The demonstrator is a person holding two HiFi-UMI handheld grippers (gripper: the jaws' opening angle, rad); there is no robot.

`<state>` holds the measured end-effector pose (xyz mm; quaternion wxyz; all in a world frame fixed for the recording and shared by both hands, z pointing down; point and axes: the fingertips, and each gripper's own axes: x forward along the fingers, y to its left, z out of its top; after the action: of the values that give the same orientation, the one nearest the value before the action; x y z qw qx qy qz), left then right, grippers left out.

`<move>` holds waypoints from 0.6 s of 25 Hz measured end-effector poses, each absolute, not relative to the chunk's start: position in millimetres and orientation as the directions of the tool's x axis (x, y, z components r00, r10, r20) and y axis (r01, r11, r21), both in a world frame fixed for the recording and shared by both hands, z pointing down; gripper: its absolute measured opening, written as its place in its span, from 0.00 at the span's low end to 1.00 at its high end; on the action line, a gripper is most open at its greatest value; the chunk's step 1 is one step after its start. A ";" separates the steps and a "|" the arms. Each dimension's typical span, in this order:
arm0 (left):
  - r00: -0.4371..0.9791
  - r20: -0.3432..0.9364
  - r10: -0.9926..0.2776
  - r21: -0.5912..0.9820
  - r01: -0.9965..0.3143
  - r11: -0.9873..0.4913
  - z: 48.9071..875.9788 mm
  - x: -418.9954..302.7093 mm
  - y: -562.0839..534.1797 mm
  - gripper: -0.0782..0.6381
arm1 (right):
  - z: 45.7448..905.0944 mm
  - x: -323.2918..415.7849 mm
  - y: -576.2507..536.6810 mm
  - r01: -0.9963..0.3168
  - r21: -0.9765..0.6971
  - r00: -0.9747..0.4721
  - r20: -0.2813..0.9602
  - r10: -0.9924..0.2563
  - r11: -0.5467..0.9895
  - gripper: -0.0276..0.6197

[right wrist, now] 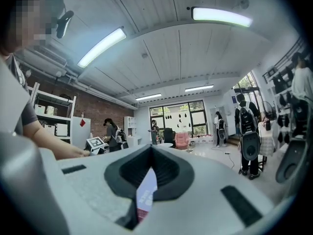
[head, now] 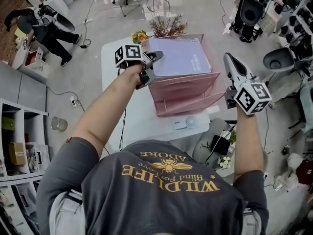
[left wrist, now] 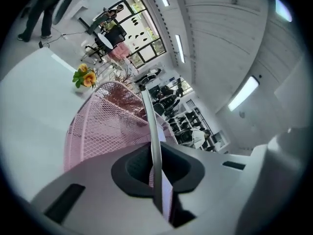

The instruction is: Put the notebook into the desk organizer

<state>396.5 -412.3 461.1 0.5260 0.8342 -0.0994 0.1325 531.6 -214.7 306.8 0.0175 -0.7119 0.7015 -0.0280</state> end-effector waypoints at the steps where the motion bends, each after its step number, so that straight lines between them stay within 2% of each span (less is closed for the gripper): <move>1: 0.935 0.353 -0.026 0.836 -0.328 -0.441 464.2 395.2 -411.5 0.15 | 307.4 532.4 -215.0 -0.998 -0.066 0.012 0.016 -1.000 -0.013 0.04; 7: 0.831 0.555 -0.021 0.686 -0.472 -0.554 477.2 386.9 -407.4 0.18 | 304.1 528.6 -218.6 -0.998 -0.065 -0.011 0.016 -1.000 0.010 0.04; 11: 0.722 0.685 -0.099 0.494 -0.561 -0.664 486.9 382.2 -411.3 0.26 | 300.4 528.0 -218.4 -0.998 -0.062 -0.022 0.012 -1.000 0.021 0.04; 15: 0.651 0.739 -0.177 0.334 -0.581 -0.742 489.1 380.2 -416.7 0.35 | 300.1 527.4 -216.5 -0.998 -0.061 -0.030 0.009 -1.000 0.029 0.04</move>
<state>380.2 -416.7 489.1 0.2840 0.8629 -0.2196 0.3557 527.4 -216.5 300.1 0.0181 -0.6962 0.7171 -0.0251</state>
